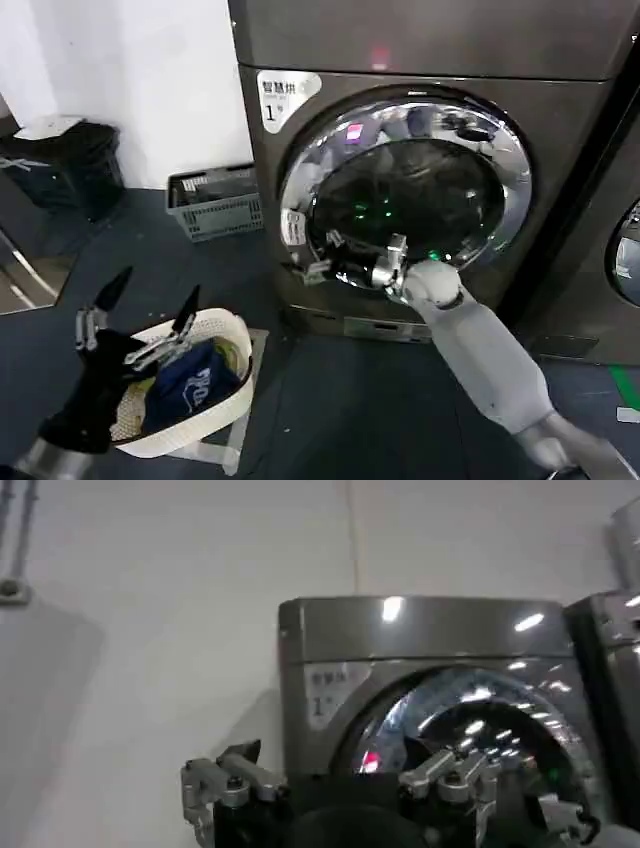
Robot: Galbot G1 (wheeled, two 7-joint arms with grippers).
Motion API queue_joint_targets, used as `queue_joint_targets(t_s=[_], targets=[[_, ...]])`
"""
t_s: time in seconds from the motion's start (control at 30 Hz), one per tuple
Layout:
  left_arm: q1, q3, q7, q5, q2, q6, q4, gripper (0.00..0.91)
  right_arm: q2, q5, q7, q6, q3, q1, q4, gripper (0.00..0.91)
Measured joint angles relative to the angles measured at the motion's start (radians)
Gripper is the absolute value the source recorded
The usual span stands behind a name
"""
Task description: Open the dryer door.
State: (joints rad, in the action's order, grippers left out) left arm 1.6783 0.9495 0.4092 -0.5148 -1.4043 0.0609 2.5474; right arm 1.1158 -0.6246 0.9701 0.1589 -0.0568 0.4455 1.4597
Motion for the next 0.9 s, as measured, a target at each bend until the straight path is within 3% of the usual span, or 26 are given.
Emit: queue_joint_targets(t_s=[0.27,0.5,0.77,0.9], targets=[[-0.076,0.009,0.056,-0.152,0.123,0.026,-0.141,0.907,-0.087,-0.026,0.187,-0.025,0.037,0.052,0.086,0.907],[-0.169,-0.039,0.027,-0.241,0.269,0.063,-0.254,0.907,-0.171,-0.03,0.338,-0.067,0.094,0.127,0.163,0.907],[-0.317,-0.21,0.026,-0.304,0.438,0.073,-0.376,0.907,-0.278,-0.04,0.411,-0.127,0.204,0.247,0.246,0.907],[-0.437,-0.344,0.027,-0.353,0.547,0.07,-0.441,0.907,-0.335,-0.033,0.459,-0.14,0.31,0.322,0.236,0.907]])
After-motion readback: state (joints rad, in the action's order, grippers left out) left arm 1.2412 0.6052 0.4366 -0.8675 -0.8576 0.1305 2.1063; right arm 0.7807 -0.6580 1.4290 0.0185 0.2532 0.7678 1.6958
